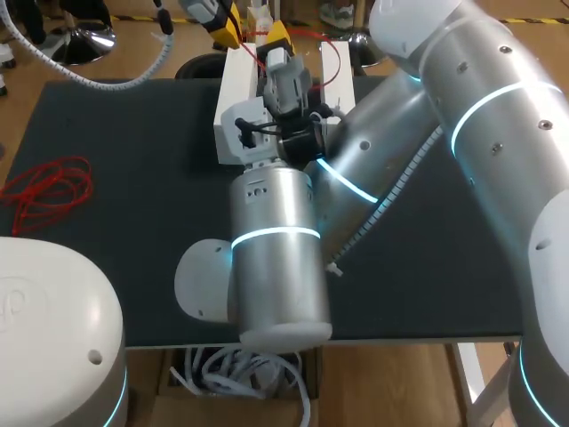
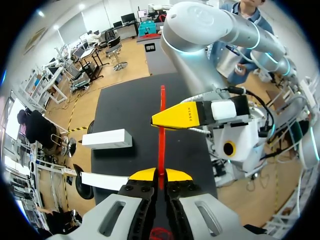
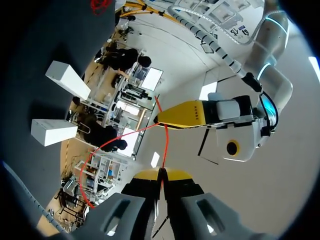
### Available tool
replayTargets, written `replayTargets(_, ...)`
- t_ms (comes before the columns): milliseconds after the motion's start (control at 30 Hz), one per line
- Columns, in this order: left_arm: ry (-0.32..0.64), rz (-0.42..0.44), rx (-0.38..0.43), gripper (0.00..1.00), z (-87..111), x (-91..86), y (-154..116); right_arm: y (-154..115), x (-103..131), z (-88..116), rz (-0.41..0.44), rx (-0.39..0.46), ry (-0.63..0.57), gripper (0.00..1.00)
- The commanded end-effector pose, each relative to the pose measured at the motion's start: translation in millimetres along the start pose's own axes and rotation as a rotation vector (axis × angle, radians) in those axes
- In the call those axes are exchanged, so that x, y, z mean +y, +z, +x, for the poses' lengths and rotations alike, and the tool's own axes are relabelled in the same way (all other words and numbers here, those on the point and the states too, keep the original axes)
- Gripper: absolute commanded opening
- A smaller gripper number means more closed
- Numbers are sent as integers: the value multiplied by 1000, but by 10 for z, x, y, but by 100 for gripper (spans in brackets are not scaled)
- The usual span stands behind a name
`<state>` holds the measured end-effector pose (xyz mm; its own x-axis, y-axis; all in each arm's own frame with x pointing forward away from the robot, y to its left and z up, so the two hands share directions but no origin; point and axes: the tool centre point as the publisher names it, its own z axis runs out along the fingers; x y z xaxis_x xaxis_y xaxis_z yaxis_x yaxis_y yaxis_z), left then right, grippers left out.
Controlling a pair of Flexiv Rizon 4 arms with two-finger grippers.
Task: Grab the tape and strap the tape.
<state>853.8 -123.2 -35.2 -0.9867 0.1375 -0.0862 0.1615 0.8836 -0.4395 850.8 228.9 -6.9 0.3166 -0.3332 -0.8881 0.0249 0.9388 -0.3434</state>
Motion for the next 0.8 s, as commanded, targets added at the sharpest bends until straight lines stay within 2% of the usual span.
replayTargets(33, -1, -2, -1, 0, 2, -1, -4, -7, -27, -20, 2, 7, 10, 100)
replayTargets(200, -1, -2, -1, 0, 2, -1, -4, 1, -67, -57, 27, -17, 115, 100)
replayTargets(500, 3, -15, 2, 0, -33, 21, 10, 1, -67, -57, 27, -17, 115, 100)
replayTargets(800, -38, -87, -2, 0, -208, 286, 10, 1, -67, -57, 27, -17, 115, 100)
